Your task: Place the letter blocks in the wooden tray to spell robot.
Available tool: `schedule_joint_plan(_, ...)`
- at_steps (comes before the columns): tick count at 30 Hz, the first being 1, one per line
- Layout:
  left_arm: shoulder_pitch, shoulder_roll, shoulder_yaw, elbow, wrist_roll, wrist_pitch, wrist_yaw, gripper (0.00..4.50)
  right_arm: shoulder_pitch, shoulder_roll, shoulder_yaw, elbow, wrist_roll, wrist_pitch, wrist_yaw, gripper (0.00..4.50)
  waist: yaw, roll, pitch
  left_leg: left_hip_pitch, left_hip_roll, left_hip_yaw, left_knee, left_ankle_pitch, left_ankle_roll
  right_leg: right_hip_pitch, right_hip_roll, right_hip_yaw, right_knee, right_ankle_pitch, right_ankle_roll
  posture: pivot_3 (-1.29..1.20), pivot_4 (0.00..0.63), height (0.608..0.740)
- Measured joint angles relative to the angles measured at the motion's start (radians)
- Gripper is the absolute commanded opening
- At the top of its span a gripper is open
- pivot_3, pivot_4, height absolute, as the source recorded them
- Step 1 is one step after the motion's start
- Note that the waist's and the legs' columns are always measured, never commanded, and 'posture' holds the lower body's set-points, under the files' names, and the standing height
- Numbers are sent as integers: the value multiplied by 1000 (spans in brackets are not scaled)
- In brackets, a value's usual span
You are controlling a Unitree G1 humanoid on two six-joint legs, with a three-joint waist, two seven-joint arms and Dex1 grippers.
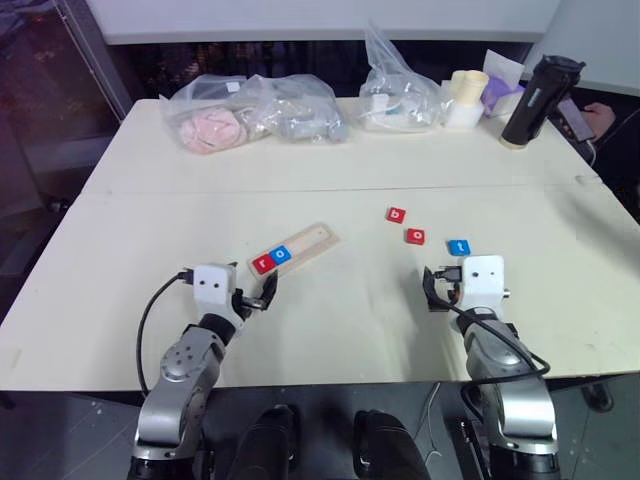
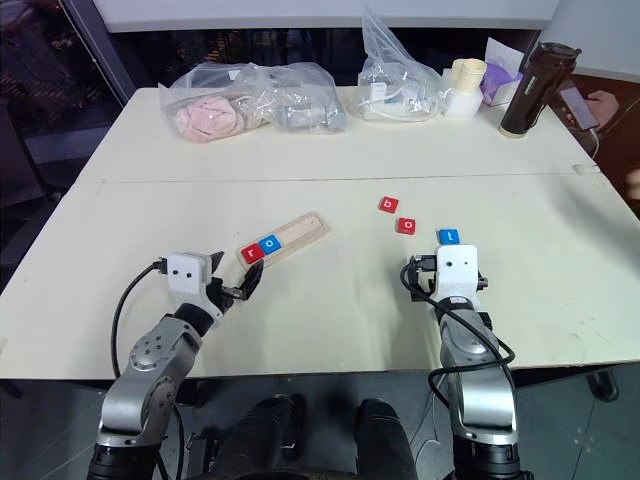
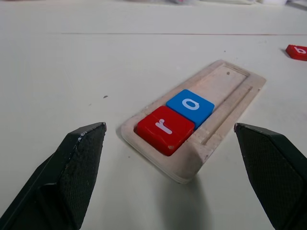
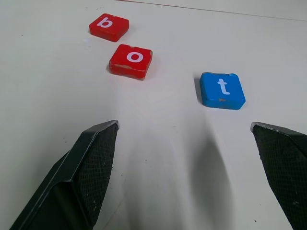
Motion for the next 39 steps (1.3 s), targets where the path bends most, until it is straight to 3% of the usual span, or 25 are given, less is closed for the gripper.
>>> schedule_joint_plan(33, 19, 39, 6, -20, -42, -3, -80, 4500, 10, -14, 20, -33, -1, 20, 26, 4470, 0, 0, 0, 0, 0, 0, 0, 0, 0, 0, -1, 1, 0, 0, 0, 0, 150, 738)
schedule_joint_plan(36, -21, 112, 17, 1, -77, 1, -158, 4500, 8, -11, 24, -33, -1, 20, 24, 4470, 0, 0, 0, 0, 0, -1, -1, 0, 0, -1, 0, 0, 0, 0, 0, 0, 150, 738)
schedule_joint_plan(39, -117, 264, 47, 78, -128, 0, -326, 4500, 5, -9, 31, -31, -1, 19, 23, 4470, -1, 1, 0, 0, 0, -1, -1, 0, 0, -2, 0, 0, 0, 0, -1, 0, 150, 738)
